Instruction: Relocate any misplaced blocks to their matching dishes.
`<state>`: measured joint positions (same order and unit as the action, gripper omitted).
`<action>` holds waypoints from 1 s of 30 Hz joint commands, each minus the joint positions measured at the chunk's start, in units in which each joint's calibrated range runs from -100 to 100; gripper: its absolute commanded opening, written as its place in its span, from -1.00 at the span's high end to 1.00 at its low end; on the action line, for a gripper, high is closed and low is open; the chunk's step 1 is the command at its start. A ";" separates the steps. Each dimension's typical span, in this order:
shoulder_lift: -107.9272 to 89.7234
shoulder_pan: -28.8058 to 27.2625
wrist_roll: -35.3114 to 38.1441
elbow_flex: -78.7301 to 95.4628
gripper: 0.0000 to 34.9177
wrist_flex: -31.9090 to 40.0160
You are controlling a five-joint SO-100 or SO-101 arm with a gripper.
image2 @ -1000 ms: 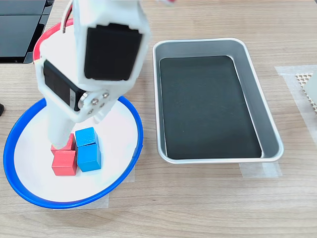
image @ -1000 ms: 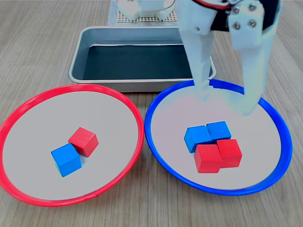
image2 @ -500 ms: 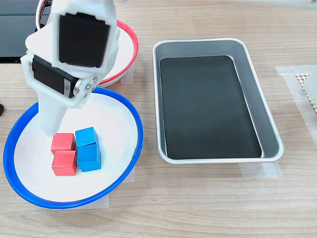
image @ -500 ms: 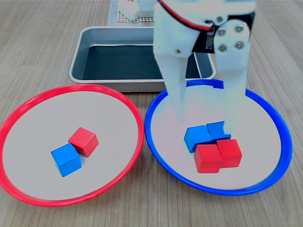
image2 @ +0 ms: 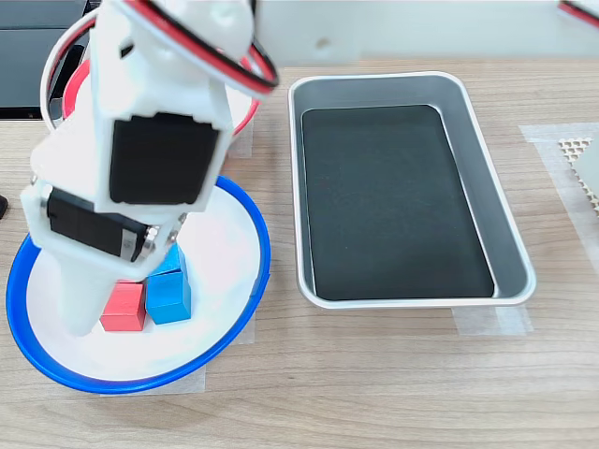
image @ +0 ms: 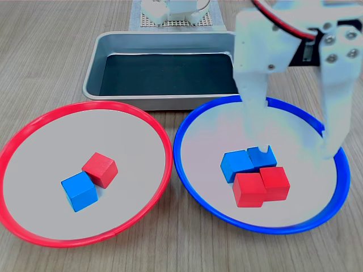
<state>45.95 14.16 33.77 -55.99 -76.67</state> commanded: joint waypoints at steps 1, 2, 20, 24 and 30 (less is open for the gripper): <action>0.15 0.29 3.42 -3.59 -0.03 -1.12; 0.57 0.19 4.35 -4.41 -0.02 -1.70; 8.08 -4.32 12.50 -14.24 0.05 5.31; 9.44 -4.23 12.70 -15.34 0.04 9.28; 10.98 -3.76 13.19 -15.88 0.07 10.18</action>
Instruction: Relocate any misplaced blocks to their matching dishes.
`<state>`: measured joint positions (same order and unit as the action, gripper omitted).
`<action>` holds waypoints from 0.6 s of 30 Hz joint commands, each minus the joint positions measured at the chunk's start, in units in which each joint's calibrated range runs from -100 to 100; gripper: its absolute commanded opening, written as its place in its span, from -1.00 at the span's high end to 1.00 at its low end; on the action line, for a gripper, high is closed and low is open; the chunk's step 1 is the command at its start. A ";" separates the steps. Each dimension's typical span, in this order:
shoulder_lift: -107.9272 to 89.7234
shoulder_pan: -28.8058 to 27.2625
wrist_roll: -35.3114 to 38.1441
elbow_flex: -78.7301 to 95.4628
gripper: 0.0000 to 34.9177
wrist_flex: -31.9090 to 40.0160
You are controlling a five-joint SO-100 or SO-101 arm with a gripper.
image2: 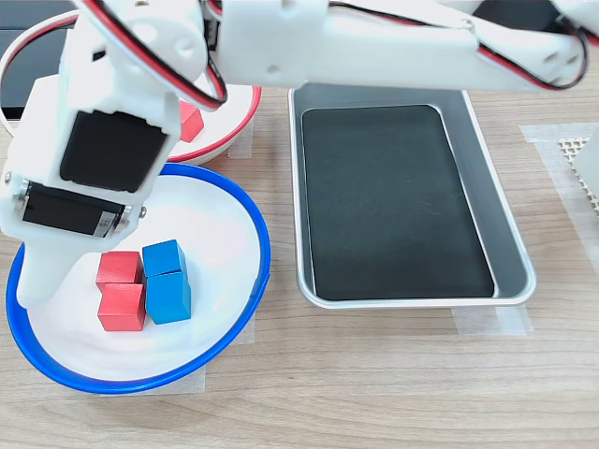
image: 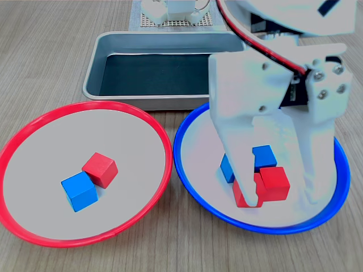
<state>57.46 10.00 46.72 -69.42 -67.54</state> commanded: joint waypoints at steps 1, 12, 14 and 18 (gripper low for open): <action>-0.53 0.49 0.24 -2.27 0.07 1.05; -0.62 2.19 -0.20 -0.99 0.15 -0.77; -0.44 2.38 -0.15 -0.99 0.16 -1.26; 0.32 2.28 -0.15 -1.36 0.19 -2.17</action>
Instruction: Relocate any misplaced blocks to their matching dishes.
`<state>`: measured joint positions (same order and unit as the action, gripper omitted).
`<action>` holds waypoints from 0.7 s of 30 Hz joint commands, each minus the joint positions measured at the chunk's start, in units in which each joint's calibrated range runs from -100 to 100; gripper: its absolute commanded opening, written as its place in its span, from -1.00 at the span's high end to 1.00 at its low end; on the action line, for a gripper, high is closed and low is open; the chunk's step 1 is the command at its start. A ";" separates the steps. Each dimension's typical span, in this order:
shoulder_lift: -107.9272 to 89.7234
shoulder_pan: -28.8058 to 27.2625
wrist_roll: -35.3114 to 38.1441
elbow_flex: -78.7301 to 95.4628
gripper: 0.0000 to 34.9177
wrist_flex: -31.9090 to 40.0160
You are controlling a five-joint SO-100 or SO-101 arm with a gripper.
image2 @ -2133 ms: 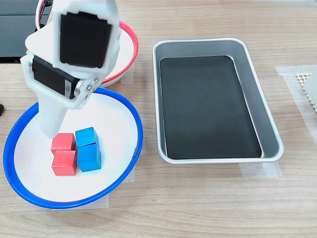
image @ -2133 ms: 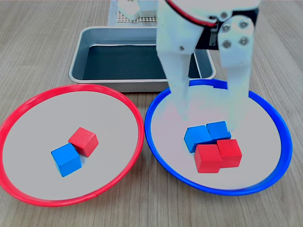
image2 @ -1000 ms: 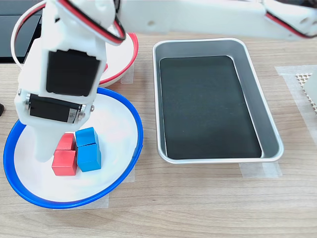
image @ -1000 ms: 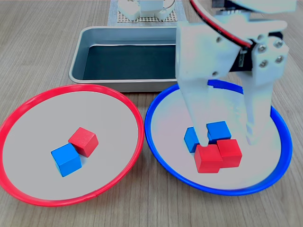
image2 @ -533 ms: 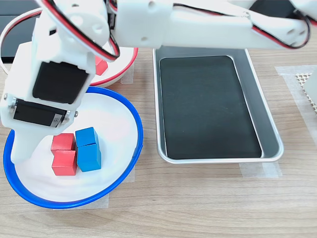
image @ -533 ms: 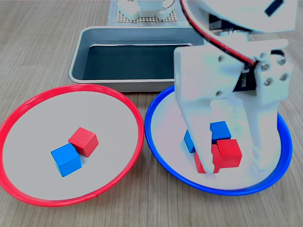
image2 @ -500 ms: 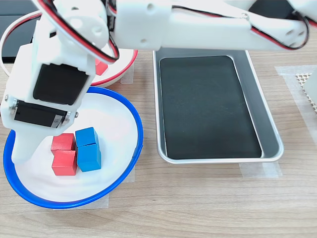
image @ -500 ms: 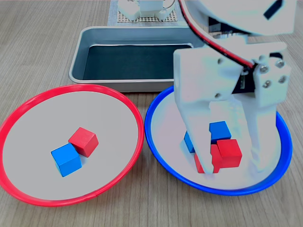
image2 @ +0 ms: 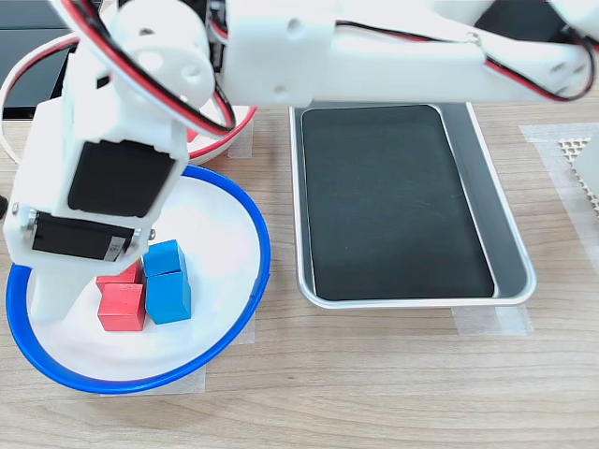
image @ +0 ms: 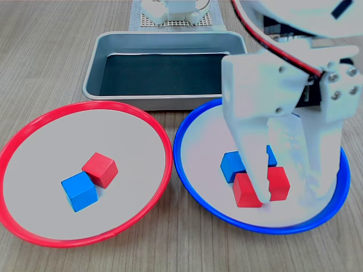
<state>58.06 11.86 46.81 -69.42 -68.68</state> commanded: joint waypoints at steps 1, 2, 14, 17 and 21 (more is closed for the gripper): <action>-0.10 0.33 -0.24 -1.36 0.19 -1.28; 0.07 0.24 -0.20 -1.36 0.19 -1.61; 1.69 0.14 -0.24 -2.18 0.17 -0.70; 2.11 0.14 -0.10 -2.45 0.17 0.04; 2.37 0.14 -0.05 -2.27 0.16 0.87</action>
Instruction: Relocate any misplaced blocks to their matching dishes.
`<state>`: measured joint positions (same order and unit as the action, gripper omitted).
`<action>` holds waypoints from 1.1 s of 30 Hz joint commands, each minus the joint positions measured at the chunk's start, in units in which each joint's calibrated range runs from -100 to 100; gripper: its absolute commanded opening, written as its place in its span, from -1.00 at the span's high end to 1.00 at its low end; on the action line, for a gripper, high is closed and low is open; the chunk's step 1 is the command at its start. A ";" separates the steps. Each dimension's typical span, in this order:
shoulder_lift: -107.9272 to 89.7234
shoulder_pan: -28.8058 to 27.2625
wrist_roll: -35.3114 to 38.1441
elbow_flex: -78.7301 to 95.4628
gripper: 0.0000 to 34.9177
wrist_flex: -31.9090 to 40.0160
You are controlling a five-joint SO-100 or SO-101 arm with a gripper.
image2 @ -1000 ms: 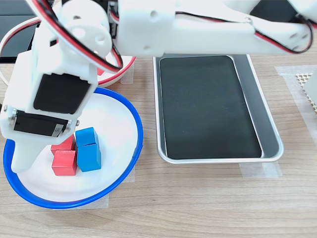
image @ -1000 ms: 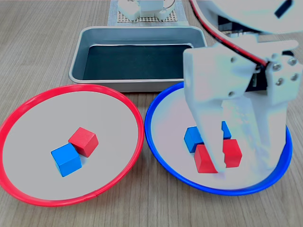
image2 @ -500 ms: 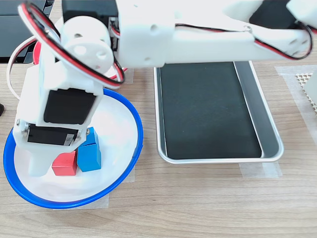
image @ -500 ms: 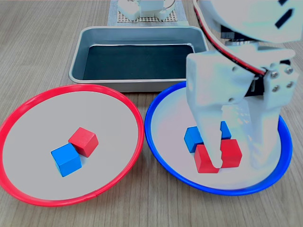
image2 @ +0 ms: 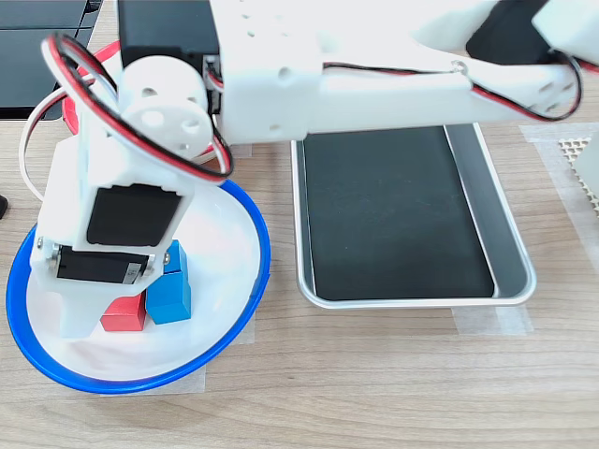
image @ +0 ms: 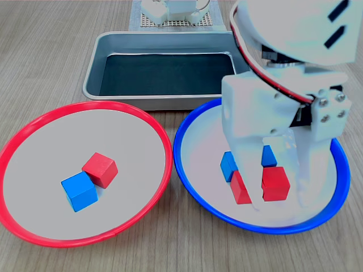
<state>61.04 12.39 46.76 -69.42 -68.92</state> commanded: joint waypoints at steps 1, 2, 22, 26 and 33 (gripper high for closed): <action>-0.95 -0.39 -0.05 -1.91 0.15 1.03; -1.30 -0.39 -0.10 -1.54 0.15 0.62; -4.62 2.25 -0.73 1.74 0.12 -4.50; -4.62 2.34 -0.78 1.64 0.14 -4.99; -4.62 1.96 -0.83 1.64 0.19 -5.98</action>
<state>60.53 14.34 46.03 -67.42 -74.39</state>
